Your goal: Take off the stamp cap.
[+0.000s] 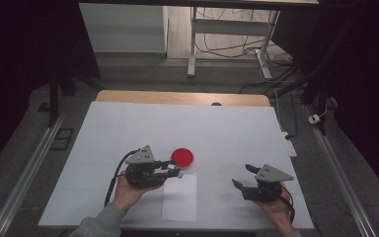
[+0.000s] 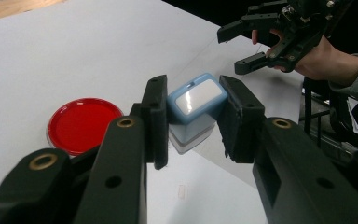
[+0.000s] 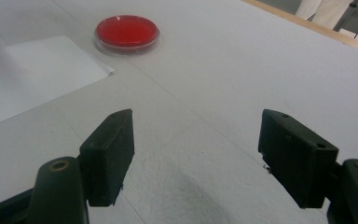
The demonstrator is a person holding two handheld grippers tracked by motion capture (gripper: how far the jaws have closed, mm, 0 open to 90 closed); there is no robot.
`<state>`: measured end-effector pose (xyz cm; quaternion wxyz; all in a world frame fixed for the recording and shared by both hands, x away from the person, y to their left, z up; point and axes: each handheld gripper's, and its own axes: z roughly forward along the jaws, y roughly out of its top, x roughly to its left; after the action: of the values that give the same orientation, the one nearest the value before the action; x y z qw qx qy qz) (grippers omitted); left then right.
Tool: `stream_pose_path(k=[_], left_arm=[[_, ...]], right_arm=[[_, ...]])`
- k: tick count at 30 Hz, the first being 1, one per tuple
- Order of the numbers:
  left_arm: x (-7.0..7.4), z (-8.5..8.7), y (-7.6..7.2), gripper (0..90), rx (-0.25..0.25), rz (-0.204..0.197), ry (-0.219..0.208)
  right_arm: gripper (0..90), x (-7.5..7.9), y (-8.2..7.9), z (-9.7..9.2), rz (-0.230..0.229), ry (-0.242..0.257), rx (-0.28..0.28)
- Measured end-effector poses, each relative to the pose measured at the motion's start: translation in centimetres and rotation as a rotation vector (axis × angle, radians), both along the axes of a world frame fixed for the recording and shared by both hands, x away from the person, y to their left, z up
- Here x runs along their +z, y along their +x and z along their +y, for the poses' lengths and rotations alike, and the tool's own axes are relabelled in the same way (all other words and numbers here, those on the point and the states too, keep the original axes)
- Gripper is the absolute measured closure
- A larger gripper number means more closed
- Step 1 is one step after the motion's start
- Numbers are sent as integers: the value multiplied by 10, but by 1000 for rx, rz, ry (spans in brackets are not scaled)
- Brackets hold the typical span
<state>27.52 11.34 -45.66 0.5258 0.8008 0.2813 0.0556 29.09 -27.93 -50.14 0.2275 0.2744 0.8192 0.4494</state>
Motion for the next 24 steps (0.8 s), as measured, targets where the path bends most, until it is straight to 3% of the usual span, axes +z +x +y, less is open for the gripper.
stream_pose_path(k=[24], left_arm=[[-2,2,2,650,8,3,1]], right_arm=[[284,2,-5,22,10,46,66]])
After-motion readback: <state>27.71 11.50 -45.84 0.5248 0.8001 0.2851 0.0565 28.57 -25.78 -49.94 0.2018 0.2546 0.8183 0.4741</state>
